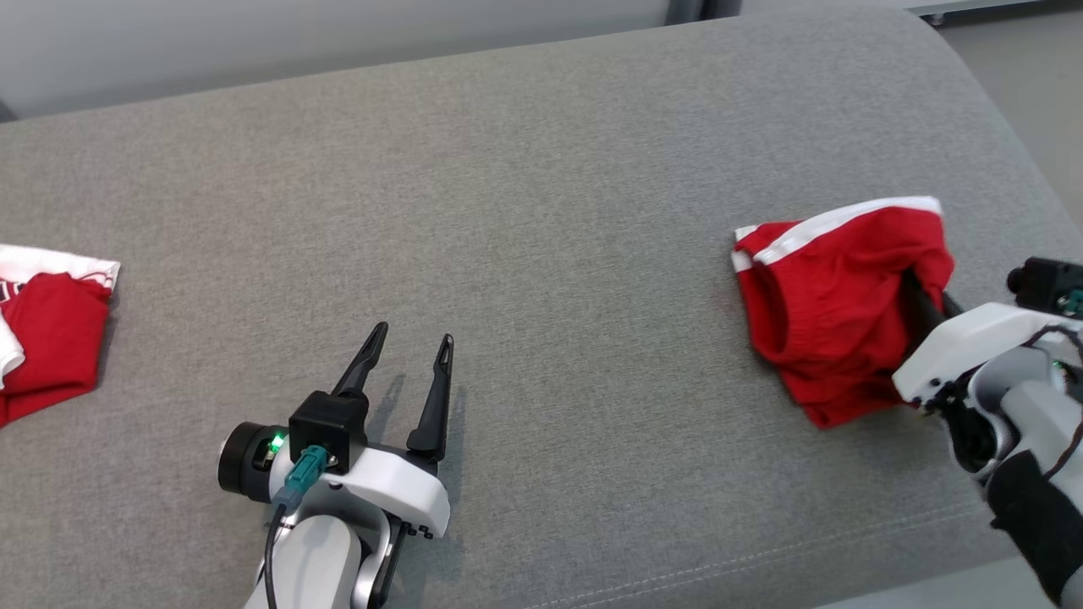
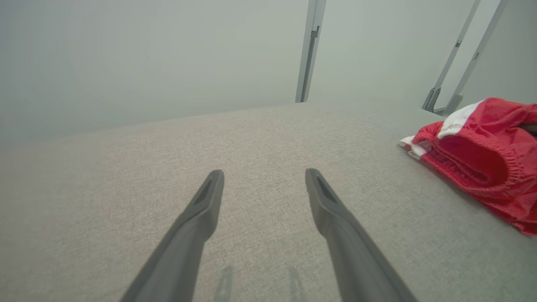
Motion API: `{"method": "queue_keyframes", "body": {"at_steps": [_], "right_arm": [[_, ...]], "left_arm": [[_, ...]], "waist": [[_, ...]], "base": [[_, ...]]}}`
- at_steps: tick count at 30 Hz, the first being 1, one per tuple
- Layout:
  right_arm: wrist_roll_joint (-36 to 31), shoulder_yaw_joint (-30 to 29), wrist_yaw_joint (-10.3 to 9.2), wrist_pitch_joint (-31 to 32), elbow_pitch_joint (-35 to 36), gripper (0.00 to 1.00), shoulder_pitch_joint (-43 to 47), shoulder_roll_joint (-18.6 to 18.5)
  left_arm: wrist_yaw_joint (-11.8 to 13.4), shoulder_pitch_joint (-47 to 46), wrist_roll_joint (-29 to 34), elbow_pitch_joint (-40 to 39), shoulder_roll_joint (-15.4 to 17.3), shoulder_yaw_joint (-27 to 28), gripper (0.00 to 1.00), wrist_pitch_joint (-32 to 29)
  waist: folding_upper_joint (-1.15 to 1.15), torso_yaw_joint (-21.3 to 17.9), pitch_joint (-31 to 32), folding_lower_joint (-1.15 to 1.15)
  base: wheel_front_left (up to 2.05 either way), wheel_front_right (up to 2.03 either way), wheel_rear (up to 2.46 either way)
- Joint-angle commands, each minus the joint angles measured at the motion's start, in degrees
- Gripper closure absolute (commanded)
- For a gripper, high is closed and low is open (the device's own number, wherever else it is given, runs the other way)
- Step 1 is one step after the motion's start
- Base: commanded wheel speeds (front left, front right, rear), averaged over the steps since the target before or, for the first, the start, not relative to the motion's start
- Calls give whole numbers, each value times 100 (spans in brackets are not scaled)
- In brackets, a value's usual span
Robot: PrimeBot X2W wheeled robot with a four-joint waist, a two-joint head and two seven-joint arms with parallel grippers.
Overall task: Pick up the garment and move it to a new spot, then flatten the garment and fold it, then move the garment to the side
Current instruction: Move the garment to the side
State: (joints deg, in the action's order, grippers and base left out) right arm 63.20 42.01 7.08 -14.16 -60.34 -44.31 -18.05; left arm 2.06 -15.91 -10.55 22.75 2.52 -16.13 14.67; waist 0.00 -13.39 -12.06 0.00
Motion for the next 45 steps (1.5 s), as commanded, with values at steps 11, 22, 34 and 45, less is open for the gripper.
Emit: {"method": "queue_keyframes", "body": {"at_steps": [11,22,34,45], "right_arm": [[-564,-141,41,-84,-1054,100,-976,-608],[-1141,-772,41,-84,-1357,0,-1033,-1098],[-2460,-2250,41,-84,-931,0,-873,-1169],[-4194,-3971,41,-84,1597,0,1030,-85]], "left_arm": [[-67,-425,226,-503,36,125,0,33],[-81,-532,259,-571,36,45,0,33],[42,-321,76,-547,36,118,0,33],[251,306,58,-448,36,692,0,33]], "waist": [[0,726,-589,0],[0,922,-675,0],[0,870,-103,0],[0,880,753,0]], "base": [[0,0,0],[0,0,0],[0,0,0],[0,0,0]]}}
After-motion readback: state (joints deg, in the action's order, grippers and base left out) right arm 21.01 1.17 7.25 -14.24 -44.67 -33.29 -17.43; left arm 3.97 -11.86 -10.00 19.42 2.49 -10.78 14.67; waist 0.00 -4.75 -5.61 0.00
